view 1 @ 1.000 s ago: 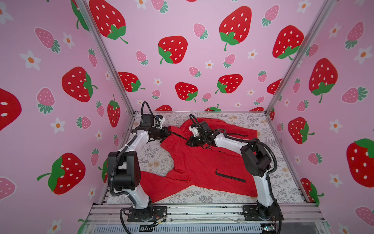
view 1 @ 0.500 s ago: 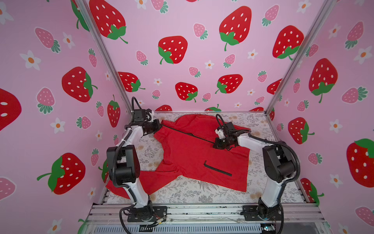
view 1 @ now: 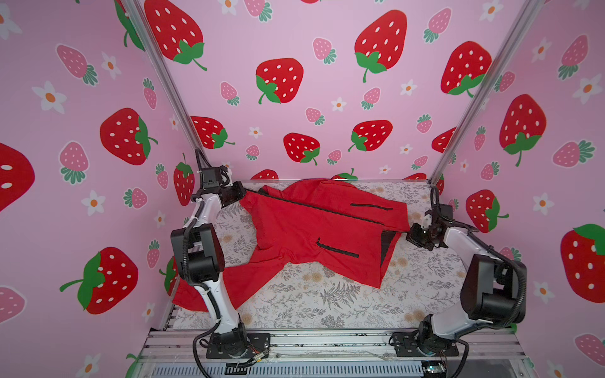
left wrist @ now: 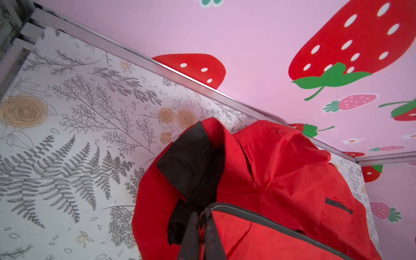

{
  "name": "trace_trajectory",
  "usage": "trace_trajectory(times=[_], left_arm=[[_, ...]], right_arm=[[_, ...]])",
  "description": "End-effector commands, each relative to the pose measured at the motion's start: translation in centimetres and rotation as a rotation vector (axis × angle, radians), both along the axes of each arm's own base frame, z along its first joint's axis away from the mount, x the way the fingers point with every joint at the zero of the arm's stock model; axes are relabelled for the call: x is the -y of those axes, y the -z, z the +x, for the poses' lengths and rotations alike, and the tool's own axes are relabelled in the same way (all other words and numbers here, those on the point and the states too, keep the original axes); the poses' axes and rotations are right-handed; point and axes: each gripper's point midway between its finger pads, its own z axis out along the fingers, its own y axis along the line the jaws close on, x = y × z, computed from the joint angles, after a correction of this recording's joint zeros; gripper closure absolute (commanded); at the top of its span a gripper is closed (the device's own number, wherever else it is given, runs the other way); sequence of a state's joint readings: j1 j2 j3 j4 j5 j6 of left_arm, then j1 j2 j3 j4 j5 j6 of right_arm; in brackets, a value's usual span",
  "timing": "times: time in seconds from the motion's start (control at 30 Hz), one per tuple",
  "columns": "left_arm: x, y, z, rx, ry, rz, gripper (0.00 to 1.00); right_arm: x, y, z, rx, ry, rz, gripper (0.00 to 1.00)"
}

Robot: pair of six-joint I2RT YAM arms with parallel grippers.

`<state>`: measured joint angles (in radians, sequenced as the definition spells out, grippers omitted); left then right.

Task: Unzip the jacket
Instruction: Unzip the zipper on the jacket.

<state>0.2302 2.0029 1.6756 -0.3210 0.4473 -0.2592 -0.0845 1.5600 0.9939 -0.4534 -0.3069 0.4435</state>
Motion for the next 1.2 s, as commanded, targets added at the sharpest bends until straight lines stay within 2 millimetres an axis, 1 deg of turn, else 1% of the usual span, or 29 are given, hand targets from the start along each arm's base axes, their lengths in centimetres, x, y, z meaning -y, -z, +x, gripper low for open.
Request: trace_trajectory(times=[0.0, 0.1, 0.2, 0.27, 0.3, 0.37, 0.43, 0.5, 0.57, 0.63, 0.7, 0.73, 0.8, 0.87, 0.9, 0.93, 0.97, 1.0, 1.03, 1.07, 1.1, 1.13, 1.17], left_arm=[[-0.4, -2.0, 1.9, 0.064, -0.004, 0.019, 1.0], [-0.1, -2.7, 2.4, 0.091, 0.021, 0.014, 1.0], [0.4, -4.5, 2.9, 0.158, 0.053, 0.015, 1.0], [0.8, -6.4, 3.5, 0.218, 0.081, 0.007, 1.0], [1.3, -7.7, 3.8, 0.257, 0.116, -0.005, 1.0], [2.4, -10.4, 4.3, 0.336, 0.184, -0.025, 1.0], [3.0, -13.0, 4.7, 0.422, 0.225, -0.05, 1.0], [3.3, -15.0, 5.1, 0.49, 0.25, -0.088, 1.0], [3.8, -16.2, 5.5, 0.518, 0.291, -0.125, 1.0], [4.3, -16.6, 5.9, 0.522, 0.337, -0.163, 1.0], [5.0, -16.0, 5.8, 0.52, 0.402, -0.196, 1.0], [5.8, -15.5, 5.5, 0.522, 0.456, -0.218, 1.0], [6.8, -13.9, 4.5, 0.521, 0.531, -0.253, 1.0], [7.2, -11.8, 3.5, 0.508, 0.545, -0.258, 1.0], [7.3, -10.6, 3.2, 0.487, 0.537, -0.252, 0.82], [7.1, -9.6, 3.0, 0.459, 0.509, -0.24, 0.61], [7.0, -8.9, 2.7, 0.437, 0.487, -0.226, 0.54], [6.7, -8.5, 2.4, 0.425, 0.466, -0.205, 0.46], [6.5, -8.5, 2.1, 0.413, 0.449, -0.192, 0.41], [6.5, -8.8, 1.8, 0.407, 0.441, -0.187, 0.4], [6.5, -9.4, 1.4, 0.403, 0.436, -0.185, 0.4], [6.6, -10.2, 0.8, 0.409, 0.432, -0.184, 0.39], [6.7, -10.9, 0.2, 0.416, 0.425, -0.179, 0.39]], right_arm=[[1.0, -0.8, 0.1, 0.0, 0.017, -0.03, 1.0], [0.9, -1.7, 0.6, 0.027, 0.006, -0.016, 1.0], [0.6, -3.0, 1.2, 0.079, -0.007, 0.022, 1.0], [0.7, -4.1, 1.6, 0.127, 0.008, 0.068, 1.0], [0.8, -4.7, 1.9, 0.15, 0.023, 0.094, 1.0], [1.6, -5.7, 2.2, 0.18, 0.058, 0.116, 1.0], [2.6, -6.7, 2.4, 0.204, 0.1, 0.134, 1.0], [3.5, -7.6, 2.4, 0.227, 0.143, 0.16, 1.0], [4.7, -8.5, 2.0, 0.251, 0.196, 0.16, 1.0], [5.8, -9.2, 1.4, 0.27, 0.256, 0.16, 1.0], [6.6, -9.2, 0.7, 0.272, 0.296, 0.155, 1.0], [6.7, -9.2, 0.3, 0.267, 0.306, 0.155, 1.0], [6.5, -8.8, -0.1, 0.259, 0.299, 0.154, 1.0], [5.6, -8.2, -0.7, 0.248, 0.264, 0.173, 1.0], [5.1, -7.9, -1.0, 0.243, 0.24, 0.179, 1.0], [4.6, -7.7, -1.5, 0.24, 0.219, 0.175, 0.98], [4.3, -7.5, -2.0, 0.233, 0.203, 0.163, 0.85], [4.2, -7.3, -2.6, 0.221, 0.195, 0.138, 0.64], [4.4, -7.4, -3.3, 0.211, 0.198, 0.096, 0.44], [4.8, -7.7, -4.0, 0.203, 0.209, 0.048, 0.28], [5.0, -8.6, -4.5, 0.21, 0.205, -0.018, 0.15], [5.1, -9.8, -4.9, 0.227, 0.185, -0.092, 0.12], [4.5, -11.0, -5.0, 0.252, 0.145, -0.149, 0.09]])
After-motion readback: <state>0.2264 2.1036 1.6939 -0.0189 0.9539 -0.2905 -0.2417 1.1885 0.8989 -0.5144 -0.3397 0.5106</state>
